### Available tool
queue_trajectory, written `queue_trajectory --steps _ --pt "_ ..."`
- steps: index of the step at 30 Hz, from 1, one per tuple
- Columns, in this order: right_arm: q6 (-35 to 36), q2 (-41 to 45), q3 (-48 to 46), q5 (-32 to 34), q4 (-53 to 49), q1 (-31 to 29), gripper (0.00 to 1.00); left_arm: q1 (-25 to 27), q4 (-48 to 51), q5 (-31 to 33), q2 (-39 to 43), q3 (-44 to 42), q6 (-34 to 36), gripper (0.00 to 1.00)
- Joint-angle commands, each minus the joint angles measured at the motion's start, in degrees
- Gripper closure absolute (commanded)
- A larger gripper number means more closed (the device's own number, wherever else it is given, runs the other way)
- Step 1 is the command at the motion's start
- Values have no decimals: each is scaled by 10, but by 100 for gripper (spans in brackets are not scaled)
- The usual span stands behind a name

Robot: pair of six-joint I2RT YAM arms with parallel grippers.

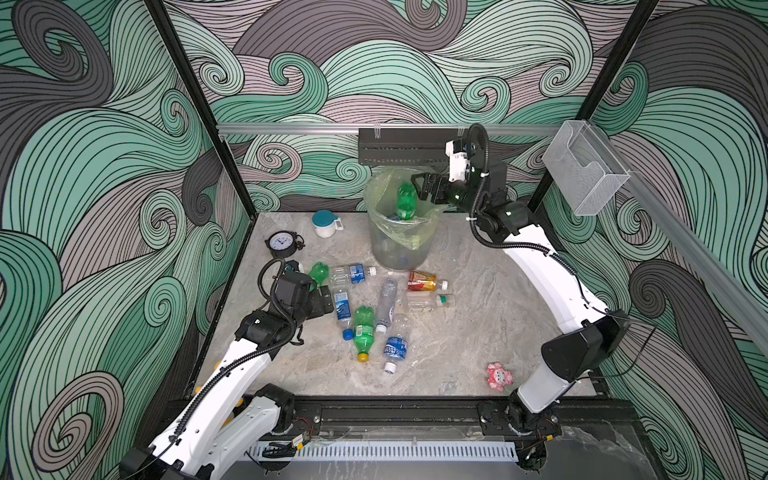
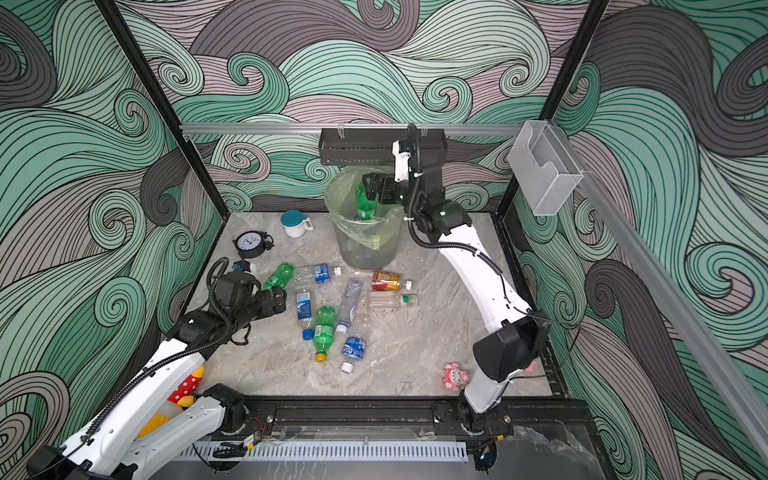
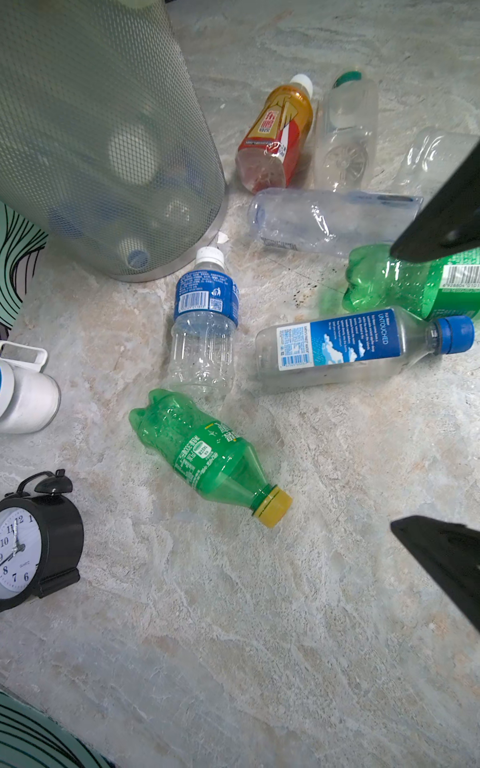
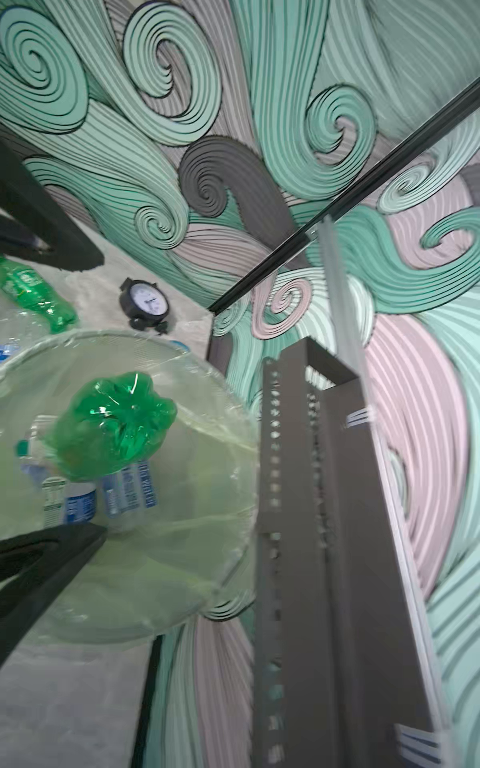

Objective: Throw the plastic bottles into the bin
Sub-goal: 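Carry the green bottle over the bin and open the right gripper, then draw the right gripper back while the left gripper moves toward a yellow-capped green bottle, then grasp the yellow-capped green bottle with the left gripper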

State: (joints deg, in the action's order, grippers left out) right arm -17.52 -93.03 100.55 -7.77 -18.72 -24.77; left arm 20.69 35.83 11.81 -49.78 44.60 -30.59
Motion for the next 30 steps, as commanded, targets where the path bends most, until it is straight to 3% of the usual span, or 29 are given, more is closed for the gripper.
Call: queue_trajectory --steps 1,9,14,19,30 --pt "22 111 -95 -5 48 3 0 -6 1 24 -11 40 10 3" --pt "0 278 -291 -39 30 5 0 -39 32 95 -92 95 53 3" --pt "-4 354 -422 -72 22 5 0 -77 33 74 -150 117 85 3" --pt "-28 455 -573 -88 52 5 0 -109 2 15 -200 121 106 2" --pt "-26 523 -654 -125 -2 5 0 -138 -31 -24 -366 181 139 7"
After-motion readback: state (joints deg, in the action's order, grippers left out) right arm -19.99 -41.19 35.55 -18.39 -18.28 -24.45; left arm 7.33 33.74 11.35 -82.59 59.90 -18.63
